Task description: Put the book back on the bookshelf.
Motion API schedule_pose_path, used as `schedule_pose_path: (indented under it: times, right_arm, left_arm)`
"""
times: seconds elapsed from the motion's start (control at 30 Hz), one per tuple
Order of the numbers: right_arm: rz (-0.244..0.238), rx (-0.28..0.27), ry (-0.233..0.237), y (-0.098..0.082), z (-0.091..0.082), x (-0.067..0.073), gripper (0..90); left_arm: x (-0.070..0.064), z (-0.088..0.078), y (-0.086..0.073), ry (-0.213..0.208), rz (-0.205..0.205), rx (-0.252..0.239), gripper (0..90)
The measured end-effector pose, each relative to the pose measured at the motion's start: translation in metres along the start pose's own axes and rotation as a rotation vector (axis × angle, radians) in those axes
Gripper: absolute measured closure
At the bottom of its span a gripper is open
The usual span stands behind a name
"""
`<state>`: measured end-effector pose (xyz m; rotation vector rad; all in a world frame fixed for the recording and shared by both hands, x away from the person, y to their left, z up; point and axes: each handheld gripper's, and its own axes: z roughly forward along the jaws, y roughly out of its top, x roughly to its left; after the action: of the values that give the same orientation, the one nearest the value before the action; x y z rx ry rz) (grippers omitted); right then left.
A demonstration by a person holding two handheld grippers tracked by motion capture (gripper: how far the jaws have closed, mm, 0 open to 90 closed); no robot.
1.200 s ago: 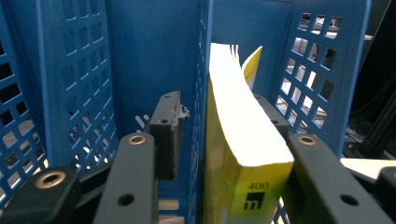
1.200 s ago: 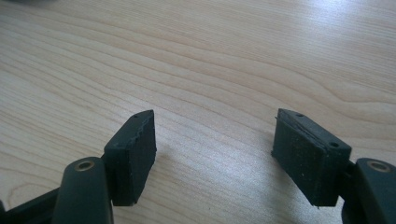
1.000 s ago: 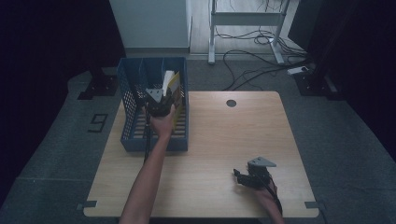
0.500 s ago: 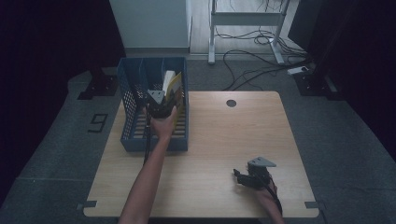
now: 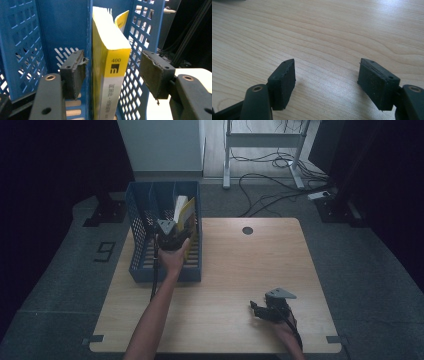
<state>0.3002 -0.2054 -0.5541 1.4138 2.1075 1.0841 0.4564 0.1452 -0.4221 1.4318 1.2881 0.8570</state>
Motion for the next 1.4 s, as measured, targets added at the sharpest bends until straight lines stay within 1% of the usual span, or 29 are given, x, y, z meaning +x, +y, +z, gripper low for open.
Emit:
schedule_pose_path:
  times: [0.23,0.37,0.5,0.67,0.77,0.83,0.87,0.9,1.07,1.27,1.37,1.4]
  right_arm:
    - [-0.001,0.001,-0.001,0.000,0.000,0.000,29.1]
    - [-0.001,0.001,-0.001,0.000,0.000,0.000,29.2]
    - [0.002,0.001,0.001,0.000,0.000,0.000,29.2]
    - [0.005,0.001,0.002,0.000,0.000,0.000,29.2]
    - [-0.001,0.000,0.000,0.000,0.000,0.000,29.1]
    - [-0.004,0.001,0.000,0.000,0.000,0.000,29.2]
    - [-0.004,0.001,-0.001,0.000,0.000,0.000,29.2]
    - [-0.005,0.001,-0.001,0.000,0.000,0.000,29.2]
    - [-0.006,0.001,-0.002,0.000,0.000,0.000,29.2]
    - [-0.009,0.002,-0.005,0.000,0.000,0.000,29.1]
    - [-0.008,0.003,-0.004,0.000,0.000,0.001,29.2]
    - [-0.008,0.003,-0.003,0.000,0.000,0.000,29.1]
  left_arm:
    - [0.001,-0.015,-0.001,-0.041,-0.006,-0.004,36.0]
    - [0.001,-0.026,-0.005,-0.077,0.002,-0.009,36.5]
    - [0.001,-0.034,-0.010,-0.109,0.004,0.001,36.6]
    - [0.004,-0.042,-0.018,-0.138,0.015,0.032,36.5]
    - [0.005,-0.048,-0.024,-0.155,0.019,0.043,36.6]
    - [0.006,-0.053,-0.027,-0.182,-0.003,0.047,36.6]
    - [0.006,-0.056,-0.029,-0.188,-0.004,0.045,36.6]
    - [0.005,-0.059,-0.031,-0.190,0.006,0.043,36.6]
    - [0.004,-0.069,-0.039,-0.210,0.013,0.047,36.6]
    - [0.005,-0.079,-0.048,-0.218,0.023,0.063,36.6]
    - [0.005,-0.084,-0.055,-0.247,0.022,0.078,36.6]
    - [0.006,-0.087,-0.059,-0.264,0.020,0.087,36.6]
